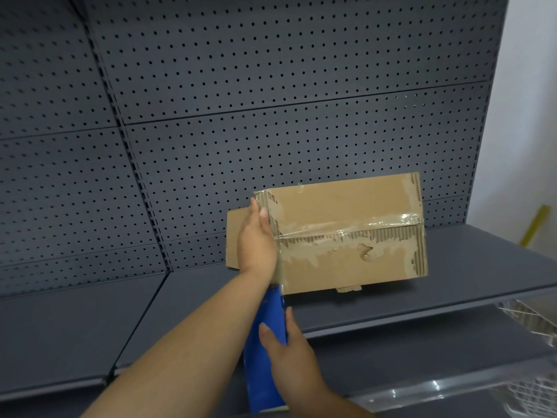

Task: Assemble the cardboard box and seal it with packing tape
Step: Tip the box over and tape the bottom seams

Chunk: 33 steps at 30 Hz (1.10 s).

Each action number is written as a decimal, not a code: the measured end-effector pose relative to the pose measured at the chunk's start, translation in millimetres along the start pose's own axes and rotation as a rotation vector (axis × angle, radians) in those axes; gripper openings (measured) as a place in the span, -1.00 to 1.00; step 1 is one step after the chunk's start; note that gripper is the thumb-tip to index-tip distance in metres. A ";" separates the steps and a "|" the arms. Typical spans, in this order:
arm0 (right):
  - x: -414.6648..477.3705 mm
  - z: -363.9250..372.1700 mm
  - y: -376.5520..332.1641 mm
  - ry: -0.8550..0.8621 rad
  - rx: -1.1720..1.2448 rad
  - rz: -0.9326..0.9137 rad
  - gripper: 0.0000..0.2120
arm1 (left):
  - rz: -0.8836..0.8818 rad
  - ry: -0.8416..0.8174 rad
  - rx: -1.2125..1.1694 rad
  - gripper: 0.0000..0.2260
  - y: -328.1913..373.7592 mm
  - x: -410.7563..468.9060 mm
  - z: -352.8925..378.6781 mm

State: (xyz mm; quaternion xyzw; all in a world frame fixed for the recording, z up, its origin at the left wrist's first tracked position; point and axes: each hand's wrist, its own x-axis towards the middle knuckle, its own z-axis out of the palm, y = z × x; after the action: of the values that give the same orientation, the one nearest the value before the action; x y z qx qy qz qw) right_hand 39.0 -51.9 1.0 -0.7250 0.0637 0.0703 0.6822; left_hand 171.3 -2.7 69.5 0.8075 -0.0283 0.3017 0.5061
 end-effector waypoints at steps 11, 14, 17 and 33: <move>-18.0 18.1 5.9 0.054 -0.060 -0.056 -0.28 | -0.101 -0.334 -0.020 -0.40 9.7 4.7 -8.0; -24.4 25.1 5.9 0.062 -0.046 -0.058 -0.29 | -0.085 -0.328 0.018 -0.40 10.5 1.6 -8.7; -27.8 28.3 5.5 0.047 -0.030 -0.063 -0.29 | -0.106 -0.324 0.024 -0.40 11.4 1.4 -9.6; 2.8 17.6 2.6 -0.008 -0.037 -0.011 -0.28 | -0.157 -0.277 0.090 -0.40 12.1 5.4 -4.8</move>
State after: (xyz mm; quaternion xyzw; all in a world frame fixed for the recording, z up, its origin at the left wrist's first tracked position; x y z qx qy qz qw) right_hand 41.0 -34.4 -3.2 -0.7377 0.0556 0.0707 0.6692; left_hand 169.3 -3.1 83.5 0.8629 -0.0212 0.1480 0.4828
